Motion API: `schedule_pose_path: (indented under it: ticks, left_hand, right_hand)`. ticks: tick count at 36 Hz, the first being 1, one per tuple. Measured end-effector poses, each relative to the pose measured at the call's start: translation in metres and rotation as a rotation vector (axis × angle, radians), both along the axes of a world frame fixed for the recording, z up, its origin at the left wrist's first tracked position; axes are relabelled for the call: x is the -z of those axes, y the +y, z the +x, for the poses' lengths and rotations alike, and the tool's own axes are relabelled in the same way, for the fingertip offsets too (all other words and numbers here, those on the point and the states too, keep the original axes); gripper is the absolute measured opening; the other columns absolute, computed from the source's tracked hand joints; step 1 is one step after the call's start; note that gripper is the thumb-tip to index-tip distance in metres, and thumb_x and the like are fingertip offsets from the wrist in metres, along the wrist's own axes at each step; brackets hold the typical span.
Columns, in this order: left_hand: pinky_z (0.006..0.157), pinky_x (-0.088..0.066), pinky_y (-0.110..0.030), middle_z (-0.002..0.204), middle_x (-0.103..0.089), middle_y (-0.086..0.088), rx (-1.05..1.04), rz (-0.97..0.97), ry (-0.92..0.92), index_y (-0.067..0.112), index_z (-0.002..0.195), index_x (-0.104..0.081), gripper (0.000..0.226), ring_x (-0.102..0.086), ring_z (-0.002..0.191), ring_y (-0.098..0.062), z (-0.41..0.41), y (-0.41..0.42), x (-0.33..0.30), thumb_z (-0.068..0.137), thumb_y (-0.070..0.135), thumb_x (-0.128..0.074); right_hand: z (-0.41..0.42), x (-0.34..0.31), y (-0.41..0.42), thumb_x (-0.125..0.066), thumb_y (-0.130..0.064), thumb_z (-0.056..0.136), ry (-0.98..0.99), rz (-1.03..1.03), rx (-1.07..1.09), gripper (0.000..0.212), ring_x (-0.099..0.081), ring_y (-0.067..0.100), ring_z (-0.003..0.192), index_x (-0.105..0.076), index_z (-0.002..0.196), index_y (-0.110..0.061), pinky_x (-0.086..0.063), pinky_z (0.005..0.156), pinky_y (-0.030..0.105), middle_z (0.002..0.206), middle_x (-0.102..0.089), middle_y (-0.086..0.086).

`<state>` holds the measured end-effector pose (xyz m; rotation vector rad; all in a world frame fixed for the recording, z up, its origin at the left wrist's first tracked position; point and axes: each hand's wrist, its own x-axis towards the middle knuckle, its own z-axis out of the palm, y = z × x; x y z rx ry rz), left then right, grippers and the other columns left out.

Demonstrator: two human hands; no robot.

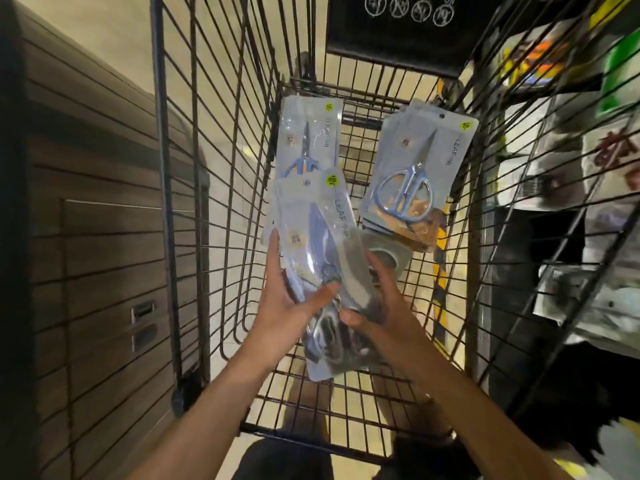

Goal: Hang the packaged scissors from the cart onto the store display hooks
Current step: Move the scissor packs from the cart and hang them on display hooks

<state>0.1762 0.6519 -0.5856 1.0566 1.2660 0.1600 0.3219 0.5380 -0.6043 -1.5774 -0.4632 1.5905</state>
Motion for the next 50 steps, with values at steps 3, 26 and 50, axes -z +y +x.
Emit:
schedule_pose_path:
  ticks: [3, 26, 50]
  left_hand:
    - [0.111, -0.048, -0.043, 0.150, -0.051, 0.015, -0.026, 0.042, 0.010, 0.049, 0.157, -0.014, 0.121, -0.054, 0.134, -0.007, 0.001, 0.004, 0.003, 0.071, 0.016, -0.092]
    - [0.106, -0.031, 0.000, 0.161, -0.030, 0.025, -0.002, 0.307, 0.184, 0.044, 0.159, -0.015, 0.108, -0.031, 0.145, 0.008, -0.045, 0.014, 0.001, 0.085, -0.002, -0.078]
    - [0.109, -0.032, -0.006, 0.153, -0.032, 0.038, -0.001, 0.320, 0.170, 0.041, 0.160, -0.017, 0.107, -0.032, 0.140, 0.016, -0.047, 0.008, -0.002, 0.084, -0.009, -0.074]
  right_hand:
    - [-0.005, -0.004, 0.004, -0.070, 0.001, 0.091, 0.075, 0.005, -0.015, 0.095, -0.052, 0.003, 0.134, -0.015, 0.157, -0.039, -0.051, 0.105, 0.029, 0.149, -0.048, -0.022]
    - [-0.001, 0.087, 0.061, -0.088, -0.022, 0.059, -1.167, 0.010, -0.623, 0.118, -0.033, 0.034, 0.142, -0.020, 0.155, -0.014, -0.029, 0.119, 0.052, 0.148, -0.044, 0.014]
    - [-0.001, 0.084, 0.007, -0.075, -0.022, 0.088, -0.607, -0.153, -0.387, 0.108, -0.067, 0.015, 0.105, 0.002, 0.150, -0.062, -0.050, 0.074, 0.017, 0.148, -0.051, -0.009]
